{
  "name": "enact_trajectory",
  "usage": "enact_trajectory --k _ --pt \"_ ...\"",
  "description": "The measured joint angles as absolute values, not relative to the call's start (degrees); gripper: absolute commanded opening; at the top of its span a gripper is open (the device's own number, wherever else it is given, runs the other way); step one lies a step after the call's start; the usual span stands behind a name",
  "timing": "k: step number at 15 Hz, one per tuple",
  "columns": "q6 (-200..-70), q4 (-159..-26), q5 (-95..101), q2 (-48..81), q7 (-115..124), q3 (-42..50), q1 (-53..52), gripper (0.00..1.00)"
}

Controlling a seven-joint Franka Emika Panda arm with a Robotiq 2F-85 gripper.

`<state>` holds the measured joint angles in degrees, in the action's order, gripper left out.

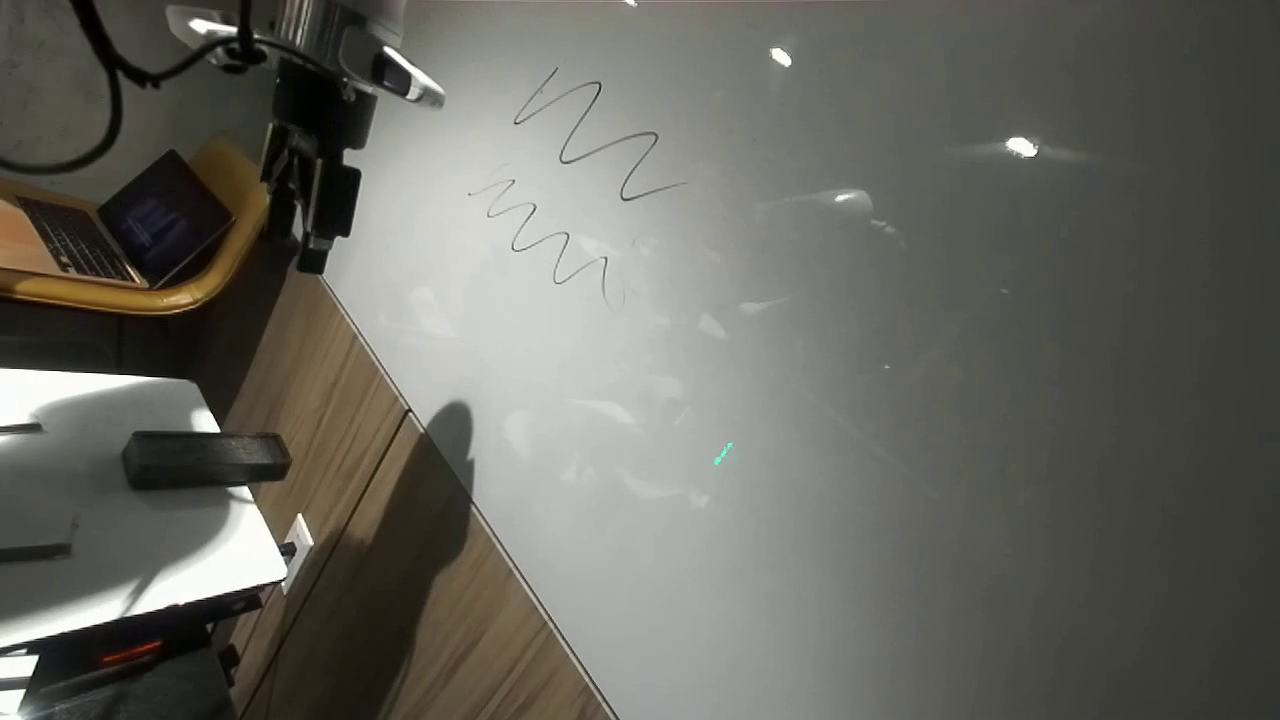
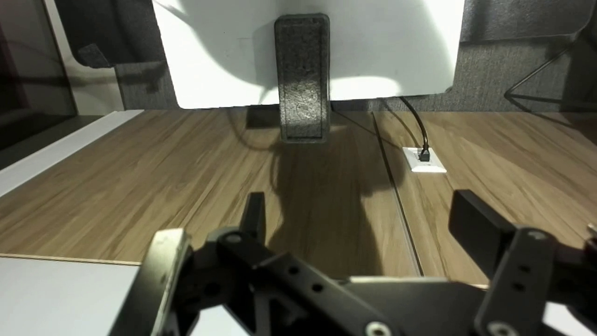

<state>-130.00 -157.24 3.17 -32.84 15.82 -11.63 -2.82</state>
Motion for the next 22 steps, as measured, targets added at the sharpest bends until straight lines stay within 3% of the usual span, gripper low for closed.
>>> enact_trajectory --k 5,22 --pt "-139.93 -159.34 3.42 -26.61 16.08 -11.65 -2.40 1.00" --pt "-154.34 -159.41 10.28 -3.20 14.40 -6.36 2.57 1.00"
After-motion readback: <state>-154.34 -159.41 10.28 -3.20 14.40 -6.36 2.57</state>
